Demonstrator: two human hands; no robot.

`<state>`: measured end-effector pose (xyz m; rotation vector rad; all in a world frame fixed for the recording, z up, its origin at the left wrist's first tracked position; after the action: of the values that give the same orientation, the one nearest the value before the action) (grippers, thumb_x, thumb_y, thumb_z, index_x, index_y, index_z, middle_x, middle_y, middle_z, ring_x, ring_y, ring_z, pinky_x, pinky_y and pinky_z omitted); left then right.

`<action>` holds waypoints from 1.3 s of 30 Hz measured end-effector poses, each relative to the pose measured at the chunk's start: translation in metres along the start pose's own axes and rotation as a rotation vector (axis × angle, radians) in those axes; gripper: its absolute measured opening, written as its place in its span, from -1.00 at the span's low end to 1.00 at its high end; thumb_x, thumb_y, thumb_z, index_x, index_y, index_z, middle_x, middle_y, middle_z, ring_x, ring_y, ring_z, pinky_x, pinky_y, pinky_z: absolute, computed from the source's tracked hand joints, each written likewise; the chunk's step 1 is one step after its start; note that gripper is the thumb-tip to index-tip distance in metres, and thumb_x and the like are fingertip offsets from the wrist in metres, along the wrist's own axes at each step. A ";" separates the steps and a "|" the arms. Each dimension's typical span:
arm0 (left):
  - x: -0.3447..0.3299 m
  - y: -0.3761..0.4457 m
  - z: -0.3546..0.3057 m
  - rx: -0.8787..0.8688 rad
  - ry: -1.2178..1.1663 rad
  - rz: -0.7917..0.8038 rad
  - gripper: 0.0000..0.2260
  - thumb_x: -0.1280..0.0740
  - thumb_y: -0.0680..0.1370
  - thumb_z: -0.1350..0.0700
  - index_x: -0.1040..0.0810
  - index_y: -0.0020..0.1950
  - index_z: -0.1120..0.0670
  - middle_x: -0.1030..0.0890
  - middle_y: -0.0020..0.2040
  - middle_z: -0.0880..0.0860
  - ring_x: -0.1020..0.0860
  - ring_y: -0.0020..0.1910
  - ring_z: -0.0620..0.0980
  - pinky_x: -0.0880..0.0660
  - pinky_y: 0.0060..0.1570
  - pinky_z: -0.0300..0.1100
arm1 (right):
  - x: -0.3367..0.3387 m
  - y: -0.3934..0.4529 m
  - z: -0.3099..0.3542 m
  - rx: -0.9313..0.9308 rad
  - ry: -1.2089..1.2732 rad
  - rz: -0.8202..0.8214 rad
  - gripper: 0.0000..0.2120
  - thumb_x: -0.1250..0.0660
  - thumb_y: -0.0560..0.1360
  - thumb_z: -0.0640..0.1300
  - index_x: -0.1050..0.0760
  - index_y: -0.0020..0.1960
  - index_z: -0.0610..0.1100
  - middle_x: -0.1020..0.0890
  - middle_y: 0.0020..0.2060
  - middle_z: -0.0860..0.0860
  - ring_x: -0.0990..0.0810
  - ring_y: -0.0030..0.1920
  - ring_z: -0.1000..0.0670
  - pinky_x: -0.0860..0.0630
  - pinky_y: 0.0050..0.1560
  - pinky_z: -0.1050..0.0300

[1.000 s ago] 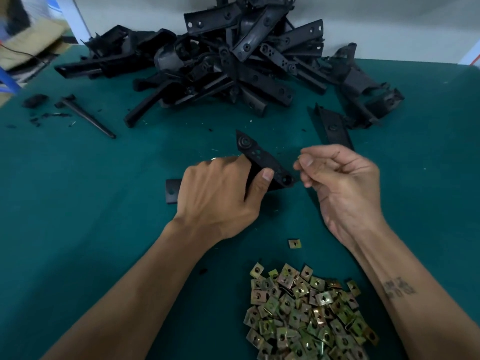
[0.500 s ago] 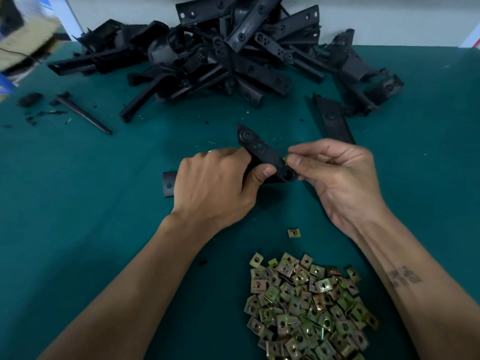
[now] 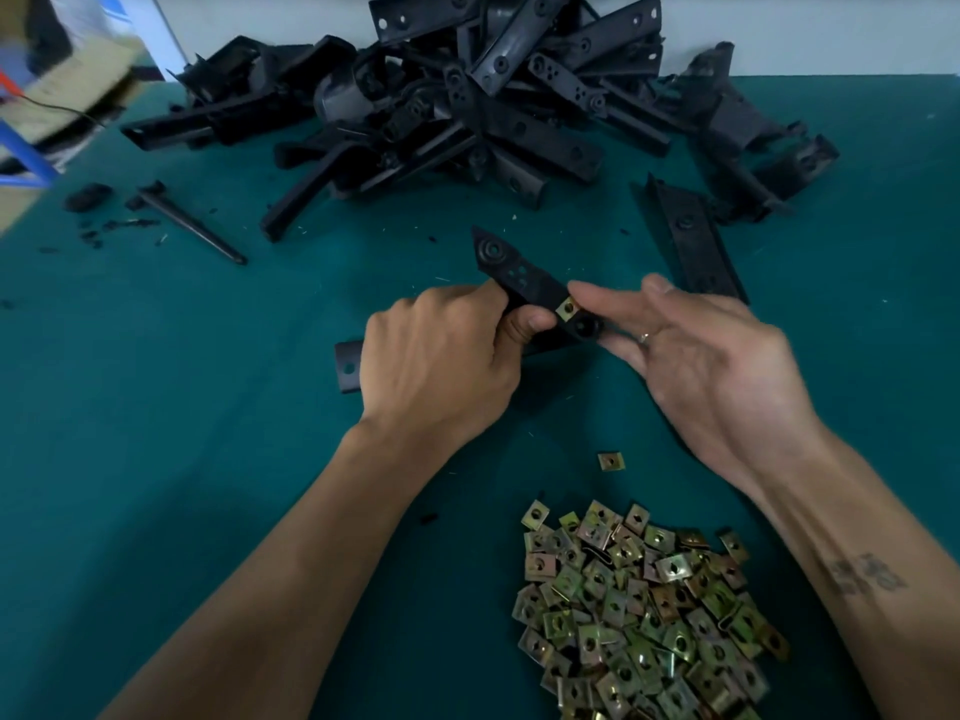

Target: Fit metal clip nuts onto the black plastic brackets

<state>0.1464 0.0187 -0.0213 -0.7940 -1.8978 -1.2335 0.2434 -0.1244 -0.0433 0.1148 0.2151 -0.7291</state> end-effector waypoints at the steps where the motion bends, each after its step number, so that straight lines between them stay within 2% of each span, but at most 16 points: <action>1: 0.000 0.000 0.000 0.007 0.002 0.002 -0.48 -0.01 0.63 -0.32 -0.45 -0.22 0.06 -0.55 -0.35 0.03 -0.51 -0.40 0.25 -0.29 -0.41 -0.08 | 0.000 -0.001 0.001 -0.012 -0.009 0.035 -0.63 -0.16 0.62 -0.08 -0.62 0.23 -0.27 -0.66 0.23 -0.18 -0.56 0.37 -0.11 -0.34 0.47 -0.14; 3: -0.001 0.000 0.000 0.026 0.005 0.009 -0.50 0.01 0.63 -0.32 -0.34 -0.25 0.05 -0.52 -0.35 0.05 -0.49 -0.41 0.24 -0.28 -0.40 -0.07 | 0.006 -0.003 0.006 -0.003 -0.124 0.028 -0.66 -0.17 0.65 -0.11 -0.56 0.31 -0.22 -0.66 0.25 -0.11 -0.56 0.36 -0.04 -0.42 0.41 -0.12; 5: -0.001 0.000 0.003 0.062 0.006 0.002 -0.52 0.02 0.64 -0.30 -0.27 -0.25 0.04 -0.42 -0.39 0.02 -0.40 -0.44 0.19 -0.25 -0.40 -0.07 | 0.014 -0.005 0.013 0.008 -0.447 0.033 -0.78 -0.32 0.61 -0.16 -0.62 0.23 -0.10 -0.70 0.16 0.01 -0.63 0.24 0.03 -0.54 0.28 -0.10; 7: -0.001 -0.001 0.005 0.089 0.007 -0.001 -0.54 0.04 0.65 -0.27 -0.28 -0.23 0.04 -0.38 -0.38 0.01 -0.33 -0.44 0.15 -0.23 -0.38 -0.07 | 0.014 -0.011 0.012 -0.083 -0.704 0.222 -0.79 -0.47 0.48 -0.10 -0.66 0.12 0.01 -0.65 0.06 0.08 -0.62 0.12 0.05 -0.52 0.18 -0.02; 10: -0.004 0.000 0.004 0.083 0.017 0.010 -0.53 0.08 0.65 -0.26 -0.32 -0.21 0.06 -0.47 -0.34 0.09 -0.37 -0.42 0.20 -0.24 -0.37 -0.06 | 0.006 -0.025 0.007 -0.184 -0.928 0.472 -0.75 -0.55 0.37 0.07 -0.67 0.04 0.14 -0.47 0.05 0.15 -0.48 0.10 0.09 -0.39 0.11 0.06; 13: -0.005 0.000 0.003 0.054 0.033 0.014 -0.54 0.04 0.66 -0.24 -0.29 -0.23 0.06 -0.53 -0.32 0.12 -0.47 -0.38 0.25 -0.23 -0.37 -0.06 | -0.004 -0.028 0.003 -0.184 -1.027 0.469 -0.81 -0.61 0.39 0.01 -0.66 -0.05 0.19 -0.45 0.01 0.22 -0.45 0.12 0.19 -0.31 0.10 0.14; 16: -0.006 -0.001 0.002 0.040 0.044 0.017 -0.54 0.04 0.67 -0.25 -0.29 -0.24 0.05 -0.50 -0.34 0.09 -0.45 -0.40 0.23 -0.20 -0.38 -0.07 | -0.011 -0.029 0.001 -0.146 -1.073 0.448 -0.87 -0.57 0.43 -0.04 -0.65 -0.13 0.16 -0.51 -0.07 0.16 -0.50 0.08 0.14 -0.36 0.08 0.16; 18: -0.007 -0.001 0.002 0.036 0.045 0.022 -0.53 0.06 0.66 -0.26 -0.29 -0.24 0.05 -0.45 -0.35 0.06 -0.38 -0.41 0.19 -0.20 -0.38 -0.07 | -0.009 -0.027 0.002 -0.111 -1.088 0.425 -0.88 -0.50 0.50 -0.06 -0.62 -0.12 0.15 -0.53 -0.08 0.14 -0.51 0.03 0.09 -0.38 -0.01 0.24; 20: -0.008 -0.001 0.002 0.018 0.033 0.034 -0.53 0.09 0.65 -0.26 -0.27 -0.24 0.04 -0.39 -0.36 0.01 -0.32 -0.43 0.16 -0.21 -0.39 -0.07 | 0.001 -0.021 0.005 -0.064 -1.050 0.333 -0.87 -0.39 0.58 -0.08 -0.59 -0.09 0.14 -0.55 -0.10 0.12 -0.53 -0.04 0.06 -0.41 -0.08 0.23; 22: -0.009 -0.001 -0.003 -0.037 -0.009 0.053 -0.53 0.11 0.65 -0.27 -0.26 -0.23 0.04 -0.37 -0.36 -0.02 -0.35 -0.43 0.17 -0.21 -0.40 -0.07 | 0.013 -0.012 0.009 0.004 -0.930 0.130 -0.83 -0.32 0.62 -0.14 -0.59 -0.09 0.09 -0.60 -0.20 0.10 -0.54 -0.18 0.07 -0.45 -0.14 0.13; 24: -0.009 -0.001 -0.010 -0.120 -0.077 0.077 -0.55 0.09 0.65 -0.26 -0.26 -0.22 0.03 -0.37 -0.34 -0.04 -0.42 -0.41 0.20 -0.20 -0.42 -0.08 | 0.022 -0.006 0.014 0.084 -0.621 -0.115 -0.75 -0.31 0.63 -0.28 -0.62 -0.08 0.01 -0.60 -0.30 0.10 -0.49 -0.28 0.08 -0.42 -0.22 0.17; 26: -0.008 -0.002 -0.015 -0.186 -0.126 0.096 -0.57 0.03 0.65 -0.25 -0.28 -0.22 0.04 -0.43 -0.33 -0.02 -0.44 -0.41 0.20 -0.24 -0.44 -0.08 | 0.023 -0.005 0.013 0.136 -0.286 -0.242 -0.74 -0.31 0.60 -0.38 -0.67 -0.01 -0.06 -0.61 -0.28 0.05 -0.53 -0.22 0.08 -0.46 -0.20 0.19; 28: -0.008 -0.002 -0.018 -0.223 -0.151 0.108 -0.55 0.00 0.65 -0.25 -0.33 -0.21 0.06 -0.51 -0.30 0.02 -0.47 -0.38 0.22 -0.31 -0.44 -0.06 | 0.013 -0.005 0.009 0.164 -0.112 -0.265 -0.75 -0.33 0.58 -0.37 -0.70 0.04 -0.09 -0.61 -0.25 0.01 -0.56 -0.14 0.06 -0.52 -0.12 0.19; 31: -0.008 -0.002 -0.023 -0.261 -0.151 0.124 -0.46 0.03 0.63 -0.29 -0.42 -0.19 0.13 -0.55 -0.27 0.06 -0.50 -0.35 0.23 -0.37 -0.42 -0.03 | 0.000 -0.008 0.006 0.199 0.020 -0.326 -0.81 -0.39 0.54 -0.34 -0.72 -0.03 -0.12 -0.70 -0.21 -0.05 -0.65 -0.11 0.02 -0.60 -0.04 0.13; 35: -0.007 -0.003 -0.027 -0.290 -0.148 0.106 -0.48 -0.04 0.62 -0.24 -0.48 -0.20 0.15 -0.58 -0.26 0.08 -0.53 -0.35 0.23 -0.26 -0.42 -0.11 | -0.008 -0.011 -0.003 0.173 0.198 -0.402 -0.89 -0.49 0.46 -0.35 -0.71 -0.09 -0.18 -0.74 -0.11 -0.20 -0.73 -0.06 -0.08 -0.63 0.02 0.05; 39: -0.006 -0.004 -0.027 -0.296 -0.142 0.099 -0.49 -0.05 0.62 -0.24 -0.47 -0.21 0.15 -0.58 -0.27 0.08 -0.53 -0.36 0.23 -0.19 -0.39 -0.13 | -0.009 -0.011 -0.005 0.177 0.207 -0.421 -0.91 -0.51 0.45 -0.34 -0.70 -0.13 -0.18 -0.74 -0.16 -0.19 -0.71 -0.07 -0.12 -0.56 0.02 -0.04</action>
<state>0.1535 -0.0082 -0.0210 -1.1441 -1.7833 -1.4480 0.2286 -0.1255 -0.0466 0.3208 0.3788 -1.1574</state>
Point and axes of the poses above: each hand's wrist, its own y-axis towards the middle knuckle, its own x-axis out of the back of the hand, z = x × y, the point moved 7 cm from there along y, towards the middle knuckle
